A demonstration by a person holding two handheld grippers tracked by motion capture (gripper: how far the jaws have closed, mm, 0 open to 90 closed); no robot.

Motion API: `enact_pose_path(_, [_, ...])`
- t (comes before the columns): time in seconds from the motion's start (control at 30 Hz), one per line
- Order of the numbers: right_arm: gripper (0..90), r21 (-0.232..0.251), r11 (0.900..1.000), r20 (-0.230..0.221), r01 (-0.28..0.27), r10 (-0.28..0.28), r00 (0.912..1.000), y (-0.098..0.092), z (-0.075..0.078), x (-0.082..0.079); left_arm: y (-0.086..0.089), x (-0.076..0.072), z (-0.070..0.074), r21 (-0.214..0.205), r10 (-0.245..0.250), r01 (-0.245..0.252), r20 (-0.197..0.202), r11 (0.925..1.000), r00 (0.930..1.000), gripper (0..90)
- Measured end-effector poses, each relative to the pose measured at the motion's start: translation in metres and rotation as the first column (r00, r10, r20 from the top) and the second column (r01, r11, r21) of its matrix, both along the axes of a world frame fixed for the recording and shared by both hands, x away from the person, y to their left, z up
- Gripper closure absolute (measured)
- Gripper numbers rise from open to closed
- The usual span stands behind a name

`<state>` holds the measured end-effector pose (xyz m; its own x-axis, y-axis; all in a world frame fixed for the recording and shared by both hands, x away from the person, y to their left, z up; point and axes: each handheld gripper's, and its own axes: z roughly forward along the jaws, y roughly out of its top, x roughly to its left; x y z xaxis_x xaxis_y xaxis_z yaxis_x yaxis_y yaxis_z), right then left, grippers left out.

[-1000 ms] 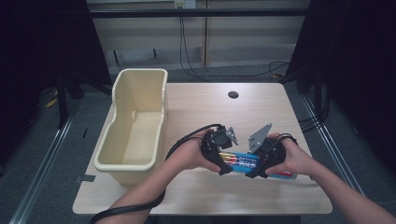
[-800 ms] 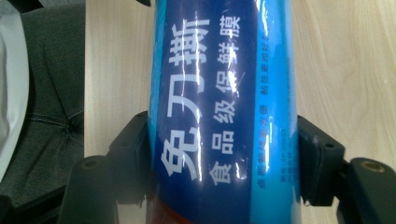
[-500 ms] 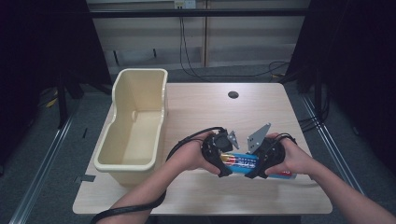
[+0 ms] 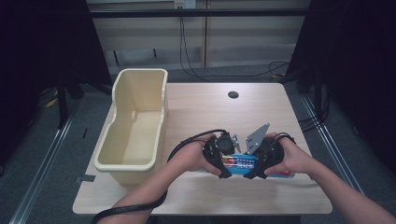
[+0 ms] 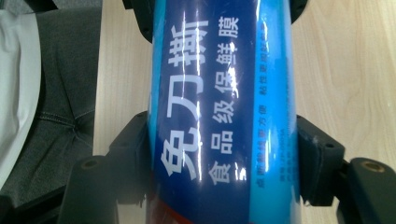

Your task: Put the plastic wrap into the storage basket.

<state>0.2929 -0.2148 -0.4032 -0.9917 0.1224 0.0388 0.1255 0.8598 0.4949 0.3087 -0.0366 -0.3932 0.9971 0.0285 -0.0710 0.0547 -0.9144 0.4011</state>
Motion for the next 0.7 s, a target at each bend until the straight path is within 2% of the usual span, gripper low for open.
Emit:
enact_pose_path(0.03, [32.5,0.0,1.0,0.0,0.0,0.0,1.0,0.0,0.0,0.0,0.0,-0.001,0.001,0.009,0.002,-0.002,-0.003,1.0,1.0,28.0])
enact_pose_path(0.07, [32.4,0.026,0.9996,-0.002,-0.014,0.014,0.9999,-0.001,-0.001,0.0,0.001,-0.004,0.005,0.004,0.001,-0.001,0.004,1.0,1.0,28.6])
enact_pose_path(0.1, [32.4,0.026,0.9996,-0.002,-0.014,0.014,0.9999,-0.001,-0.001,0.0,0.001,-0.004,0.005,0.004,0.001,-0.001,0.004,1.0,1.0,28.9])
enact_pose_path(0.2, [32.1,0.07,0.9974,-0.009,-0.018,0.019,0.9998,-0.004,-0.001,0.0,0.002,-0.007,0.01,0.01,0.004,-0.004,0.018,0.9999,0.9998,29.5])
enact_pose_path(0.23, [32.1,0.078,0.9968,-0.012,-0.018,0.019,0.9997,-0.004,-0.001,0.0,0.002,-0.007,0.012,0.023,-0.013,0.012,0.024,0.9997,0.9996,29.8])
enact_pose_path(0.27, [32.0,0.092,0.9954,-0.009,-0.028,0.029,0.9996,-0.004,-0.001,0.001,0.003,-0.009,0.012,0.007,0.007,-0.008,0.018,0.9999,0.9998,30.1])
enact_pose_path(0.37, [30.2,0.121,0.9926,-0.012,-0.012,0.013,0.9998,-0.004,0.0,0.002,0.006,-0.009,0.016,0.014,0.007,-0.007,0.02,0.9999,0.9998,30.8])
enact_pose_path(0.43, [26.6,0.165,0.9862,-0.03,0.016,-0.011,0.9995,-0.005,0.001,0.003,0.009,-0.009,0.018,0.004,0.033,-0.033,0.001,0.9994,0.9995,31.6])
enact_pose_path(0.5, [21.9,0.216,0.9754,-0.043,0.042,-0.034,0.9985,-0.008,0.005,0.005,0.013,-0.008,0.018,0.011,0.061,-0.061,-0.009,0.9981,0.9981,32.3])
enact_pose_path(0.53, [20.0,0.229,0.9717,-0.043,0.057,-0.048,0.9979,-0.009,0.007,0.006,0.015,-0.007,0.018,0.022,0.057,-0.057,0.007,0.9981,0.9983,32.3])
enact_pose_path(0.57, [13.3,0.237,0.9676,-0.019,0.089,-0.087,0.9961,-0.013,0.011,0.007,0.017,-0.007,0.017,0.033,0.056,-0.056,0.023,0.9979,0.9982,32.3])
enact_pose_path(0.6, [13.3,0.237,0.9676,-0.019,0.089,-0.087,0.9961,-0.013,0.011,0.007,0.02,-0.006,0.017,0.052,0.054,-0.054,0.018,0.9972,0.9984,32.3])
enact_pose_path(0.67, [11.7,0.257,0.9585,-0.006,0.123,-0.126,0.9921,-0.019,0.014,0.01,0.026,-0.005,0.015,0.039,0.095,-0.095,-0.007,0.9947,0.9954,32.3])
enact_pose_path(0.7, [11.6,0.261,0.9554,-0.02,0.138,-0.137,0.9903,-0.022,0.016,0.011,0.029,-0.005,0.015,0.027,0.106,-0.106,-0.01,0.994,0.9943,32.3])
